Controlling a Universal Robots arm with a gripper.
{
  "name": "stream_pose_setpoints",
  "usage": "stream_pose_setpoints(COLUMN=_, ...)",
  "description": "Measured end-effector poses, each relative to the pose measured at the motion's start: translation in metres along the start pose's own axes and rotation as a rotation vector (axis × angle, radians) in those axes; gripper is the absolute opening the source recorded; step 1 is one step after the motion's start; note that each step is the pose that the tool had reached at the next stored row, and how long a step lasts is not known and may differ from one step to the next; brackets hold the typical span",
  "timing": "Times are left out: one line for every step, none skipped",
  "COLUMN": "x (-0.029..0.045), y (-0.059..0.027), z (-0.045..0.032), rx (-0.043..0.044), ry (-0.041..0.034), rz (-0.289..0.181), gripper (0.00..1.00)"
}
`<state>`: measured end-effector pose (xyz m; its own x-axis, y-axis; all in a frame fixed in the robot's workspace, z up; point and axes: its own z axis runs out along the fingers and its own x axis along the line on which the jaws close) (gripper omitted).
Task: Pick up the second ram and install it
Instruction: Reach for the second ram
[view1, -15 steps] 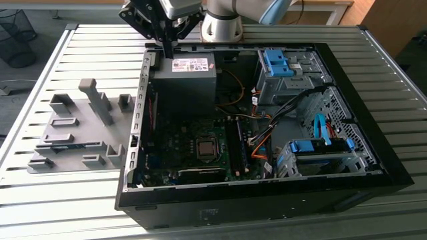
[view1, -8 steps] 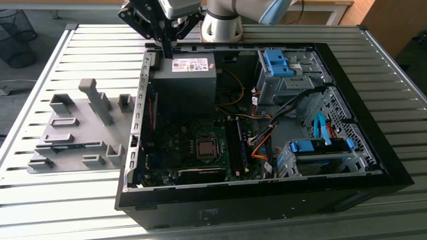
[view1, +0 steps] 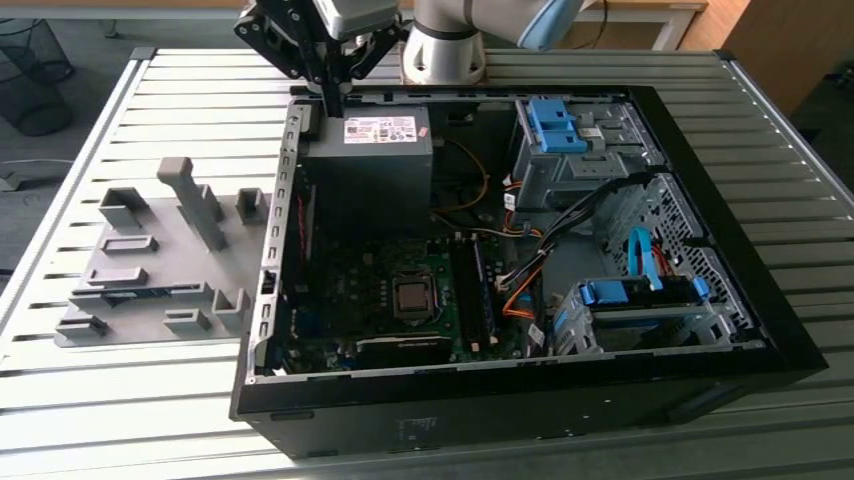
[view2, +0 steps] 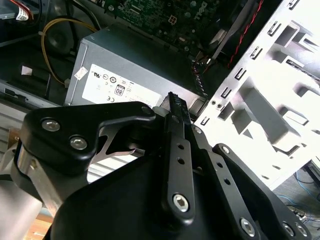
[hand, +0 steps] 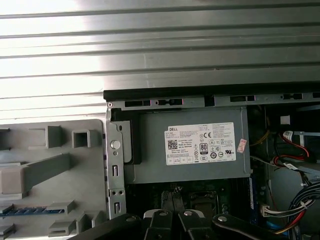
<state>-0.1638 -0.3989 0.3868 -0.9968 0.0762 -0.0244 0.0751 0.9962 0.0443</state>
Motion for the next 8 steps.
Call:
stream_pose_setpoints(x=0.0003, y=0.0000, z=0.0001, rx=-0.0001, ry=0.0000, rz=0.000, gripper=0.11)
stream_pose_setpoints(x=0.0005, y=0.0000, z=0.0002, rx=-0.0001, ry=-0.0001, rz=0.000, gripper=0.11)
stream_pose_setpoints(x=0.0006, y=-0.0001, z=0.0001, rx=0.0000, ry=0.0000, rz=0.000, gripper=0.11)
stream_pose_setpoints(x=0.0008, y=-0.0001, z=0.0002, rx=0.0000, ry=-0.0001, rz=0.000, gripper=0.11)
stream_pose_setpoints(x=0.0010, y=-0.0001, z=0.0002, rx=0.0000, ry=0.0000, rz=0.000, gripper=0.11)
stream_pose_setpoints(x=0.0012, y=-0.0001, z=0.0003, rx=-0.0001, ry=0.0000, rz=0.000, gripper=0.11)
stream_pose_setpoints(x=0.0014, y=-0.0001, z=0.0003, rx=-0.0001, ry=0.0000, rz=0.000, gripper=0.11)
stream_pose_setpoints(x=0.0016, y=-0.0001, z=0.0003, rx=0.0000, ry=-0.0001, rz=0.000, gripper=0.11)
